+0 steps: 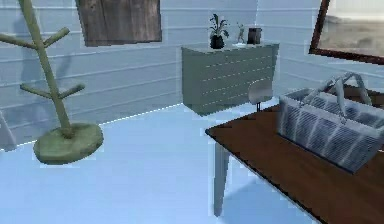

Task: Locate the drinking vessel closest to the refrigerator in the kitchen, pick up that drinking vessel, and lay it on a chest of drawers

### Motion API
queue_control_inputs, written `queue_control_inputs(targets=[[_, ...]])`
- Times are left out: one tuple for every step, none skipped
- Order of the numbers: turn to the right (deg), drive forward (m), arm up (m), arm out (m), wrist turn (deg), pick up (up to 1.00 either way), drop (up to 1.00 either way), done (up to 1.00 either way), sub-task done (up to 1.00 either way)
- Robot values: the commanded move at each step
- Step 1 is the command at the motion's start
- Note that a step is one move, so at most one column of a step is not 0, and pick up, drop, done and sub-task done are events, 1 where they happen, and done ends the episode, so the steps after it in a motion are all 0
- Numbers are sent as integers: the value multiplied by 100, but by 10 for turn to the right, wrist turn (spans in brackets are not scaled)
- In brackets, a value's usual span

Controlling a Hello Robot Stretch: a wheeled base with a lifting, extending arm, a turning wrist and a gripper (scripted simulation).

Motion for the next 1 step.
queue_control_inputs(targets=[[-300, 0, 0, 0, 0, 0, 0, 0, 0]])
